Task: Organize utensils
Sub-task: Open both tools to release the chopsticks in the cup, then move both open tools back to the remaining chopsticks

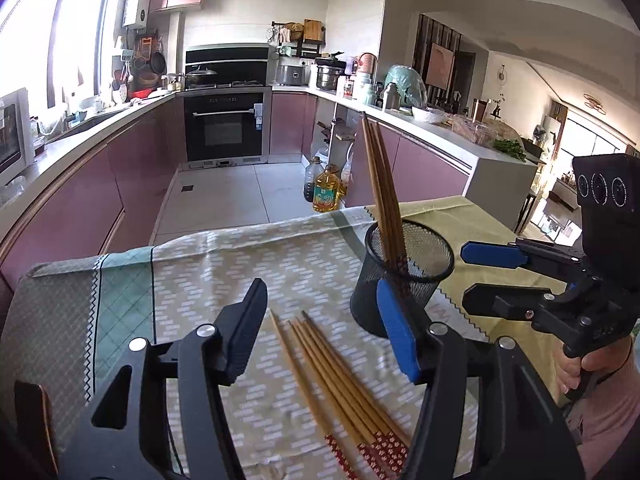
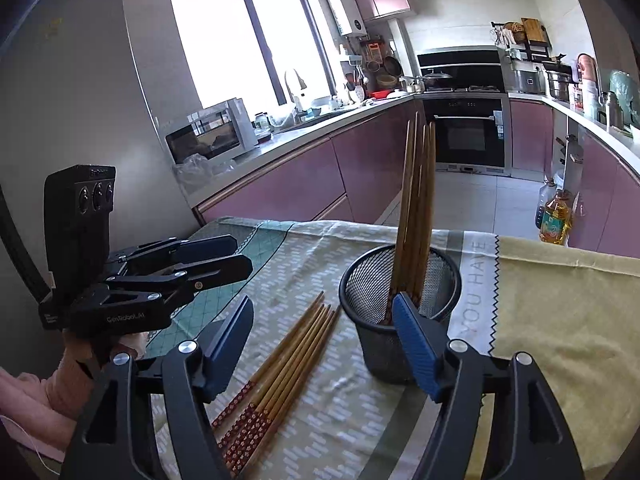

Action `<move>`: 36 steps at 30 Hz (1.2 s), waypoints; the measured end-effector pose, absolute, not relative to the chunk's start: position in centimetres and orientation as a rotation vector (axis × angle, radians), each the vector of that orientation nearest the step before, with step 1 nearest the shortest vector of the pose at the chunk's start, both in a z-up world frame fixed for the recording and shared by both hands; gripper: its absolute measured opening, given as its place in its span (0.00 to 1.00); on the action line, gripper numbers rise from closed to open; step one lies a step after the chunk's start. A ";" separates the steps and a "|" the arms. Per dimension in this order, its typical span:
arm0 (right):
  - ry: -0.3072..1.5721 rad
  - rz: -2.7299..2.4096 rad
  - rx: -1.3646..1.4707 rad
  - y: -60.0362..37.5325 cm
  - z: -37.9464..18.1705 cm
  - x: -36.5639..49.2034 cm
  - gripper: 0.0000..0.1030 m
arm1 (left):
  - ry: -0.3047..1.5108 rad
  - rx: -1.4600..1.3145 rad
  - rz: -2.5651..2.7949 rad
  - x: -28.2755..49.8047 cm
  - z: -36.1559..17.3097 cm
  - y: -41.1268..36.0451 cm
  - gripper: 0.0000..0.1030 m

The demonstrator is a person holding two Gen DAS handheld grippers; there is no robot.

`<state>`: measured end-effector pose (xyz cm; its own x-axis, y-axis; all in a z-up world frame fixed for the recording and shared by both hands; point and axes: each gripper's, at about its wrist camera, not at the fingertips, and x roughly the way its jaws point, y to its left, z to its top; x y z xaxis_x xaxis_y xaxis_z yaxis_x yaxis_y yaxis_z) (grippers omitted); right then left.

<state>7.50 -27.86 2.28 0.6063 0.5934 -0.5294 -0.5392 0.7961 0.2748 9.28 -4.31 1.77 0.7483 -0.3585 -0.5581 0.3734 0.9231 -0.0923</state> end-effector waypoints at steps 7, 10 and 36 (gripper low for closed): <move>0.778 0.647 0.072 -25.9 -2.5 7.1 0.69 | 0.719 0.073 -0.365 7.7 -2.8 -3.4 0.58; 0.811 0.646 0.058 -25.1 -3.8 6.8 0.69 | 0.768 0.072 -0.355 7.4 -4.7 -3.2 0.57; 0.897 0.587 -0.047 -21.5 -6.3 6.6 0.37 | 0.887 0.097 -0.331 8.3 -8.5 -4.4 0.41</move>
